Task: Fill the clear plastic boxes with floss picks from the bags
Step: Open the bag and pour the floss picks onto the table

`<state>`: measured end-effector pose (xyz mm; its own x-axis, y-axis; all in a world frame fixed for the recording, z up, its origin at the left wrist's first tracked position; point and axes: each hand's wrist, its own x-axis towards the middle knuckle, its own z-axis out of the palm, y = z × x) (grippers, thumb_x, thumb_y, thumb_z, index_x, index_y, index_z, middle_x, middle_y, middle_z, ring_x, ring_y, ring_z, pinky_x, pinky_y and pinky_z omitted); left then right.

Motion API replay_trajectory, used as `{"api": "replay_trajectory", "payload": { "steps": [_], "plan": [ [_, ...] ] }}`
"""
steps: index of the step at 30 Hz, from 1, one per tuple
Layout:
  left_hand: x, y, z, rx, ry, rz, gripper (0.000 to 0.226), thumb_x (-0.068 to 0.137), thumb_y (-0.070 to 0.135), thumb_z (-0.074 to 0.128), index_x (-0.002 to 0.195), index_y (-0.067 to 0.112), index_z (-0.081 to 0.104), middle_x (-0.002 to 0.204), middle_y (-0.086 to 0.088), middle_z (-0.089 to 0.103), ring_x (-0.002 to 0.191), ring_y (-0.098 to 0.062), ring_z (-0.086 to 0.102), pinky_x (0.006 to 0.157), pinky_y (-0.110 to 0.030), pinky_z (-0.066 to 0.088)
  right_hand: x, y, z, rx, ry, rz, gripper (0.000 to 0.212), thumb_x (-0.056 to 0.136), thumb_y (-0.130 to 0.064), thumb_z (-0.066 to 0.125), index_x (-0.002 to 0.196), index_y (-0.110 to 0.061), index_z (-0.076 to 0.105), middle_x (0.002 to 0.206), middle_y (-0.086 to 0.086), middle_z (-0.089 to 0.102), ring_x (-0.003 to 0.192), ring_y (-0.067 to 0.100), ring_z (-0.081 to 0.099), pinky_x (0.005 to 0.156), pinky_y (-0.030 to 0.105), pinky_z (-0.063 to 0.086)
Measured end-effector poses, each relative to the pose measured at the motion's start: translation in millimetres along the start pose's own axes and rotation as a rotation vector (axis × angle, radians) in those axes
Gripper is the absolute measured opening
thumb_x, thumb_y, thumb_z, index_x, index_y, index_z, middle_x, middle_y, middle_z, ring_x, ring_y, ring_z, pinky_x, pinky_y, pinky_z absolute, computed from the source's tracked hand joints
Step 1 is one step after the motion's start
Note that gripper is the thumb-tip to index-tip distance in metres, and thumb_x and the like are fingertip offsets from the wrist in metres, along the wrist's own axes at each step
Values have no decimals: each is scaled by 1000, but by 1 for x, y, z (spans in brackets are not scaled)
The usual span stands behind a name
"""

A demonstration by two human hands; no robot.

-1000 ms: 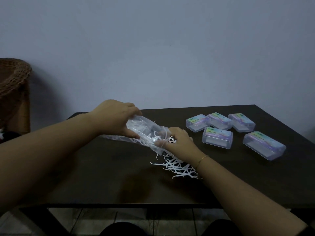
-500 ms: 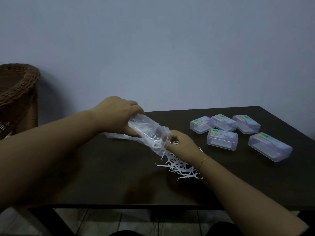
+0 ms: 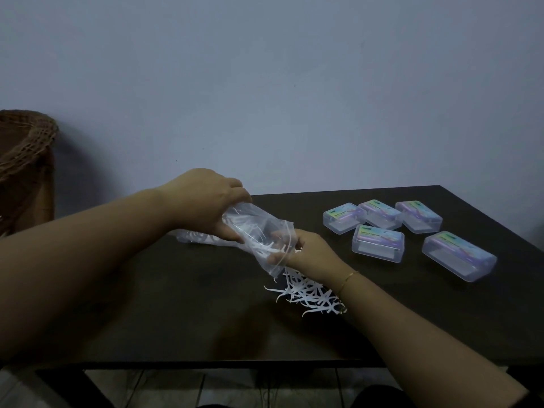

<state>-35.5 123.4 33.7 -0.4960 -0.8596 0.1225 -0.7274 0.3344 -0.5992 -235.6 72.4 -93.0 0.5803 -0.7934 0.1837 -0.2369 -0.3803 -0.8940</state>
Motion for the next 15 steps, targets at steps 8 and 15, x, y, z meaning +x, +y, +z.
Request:
{"api": "replay_trajectory", "payload": {
  "steps": [8, 15],
  "plan": [
    [1, -7, -1, 23, 46, 70, 84, 66, 85, 37, 125, 27, 56, 109, 7, 62, 89, -20, 63, 75, -33, 49, 2, 8, 2, -83, 52, 25, 8, 85, -16, 68, 92, -15, 70, 95, 6, 68, 83, 20, 64, 66, 20, 51],
    [0, -15, 6, 26, 136, 116, 85, 65, 88, 33, 111, 23, 65, 91, 6, 66, 72, -20, 64, 70, -32, 52, 1, 7, 2, 43, 41, 11, 11, 85, -21, 67, 96, -19, 65, 90, 1, 66, 82, 14, 62, 74, 26, 52]
  ]
}}
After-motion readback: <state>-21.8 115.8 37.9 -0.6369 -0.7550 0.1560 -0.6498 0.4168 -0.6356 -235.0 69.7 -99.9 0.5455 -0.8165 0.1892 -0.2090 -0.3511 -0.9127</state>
